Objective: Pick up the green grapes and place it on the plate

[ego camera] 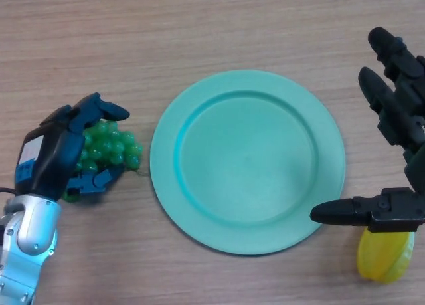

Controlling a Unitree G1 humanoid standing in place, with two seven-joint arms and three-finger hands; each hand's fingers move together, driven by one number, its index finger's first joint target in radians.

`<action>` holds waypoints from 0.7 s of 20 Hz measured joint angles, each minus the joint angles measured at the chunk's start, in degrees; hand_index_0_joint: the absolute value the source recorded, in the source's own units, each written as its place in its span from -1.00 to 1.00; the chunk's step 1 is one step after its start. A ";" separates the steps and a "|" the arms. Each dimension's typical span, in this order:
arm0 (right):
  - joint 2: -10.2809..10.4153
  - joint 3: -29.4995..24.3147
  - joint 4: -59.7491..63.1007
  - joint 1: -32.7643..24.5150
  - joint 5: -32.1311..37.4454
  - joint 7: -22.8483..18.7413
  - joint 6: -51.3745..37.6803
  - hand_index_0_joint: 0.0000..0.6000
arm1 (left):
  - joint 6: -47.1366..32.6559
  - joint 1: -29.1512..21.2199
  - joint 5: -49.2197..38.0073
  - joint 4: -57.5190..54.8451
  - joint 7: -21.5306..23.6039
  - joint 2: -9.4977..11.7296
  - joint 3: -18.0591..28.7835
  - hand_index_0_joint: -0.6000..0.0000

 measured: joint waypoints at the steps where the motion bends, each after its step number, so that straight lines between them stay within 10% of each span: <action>1: 0.00 0.05 -0.02 0.13 -0.02 0.00 0.00 -1.00 | 0.94 0.43 0.26 -3.09 0.00 0.34 0.06 -1.00; 5: 0.01 0.43 -0.35 0.33 -0.01 0.03 0.00 -1.00 | 5.90 1.58 -1.10 -18.10 -0.25 0.34 0.85 -1.00; 9: 0.01 0.47 -0.51 -0.09 -0.02 0.02 0.00 -1.00 | 12.25 3.15 -8.75 -30.96 -4.60 -4.87 -0.41 -1.00; 14: 0.00 1.44 -0.50 -0.87 -0.11 -0.02 0.00 -1.00 | 26.24 2.20 -23.52 -37.67 -5.33 -9.73 -11.92 -1.00</action>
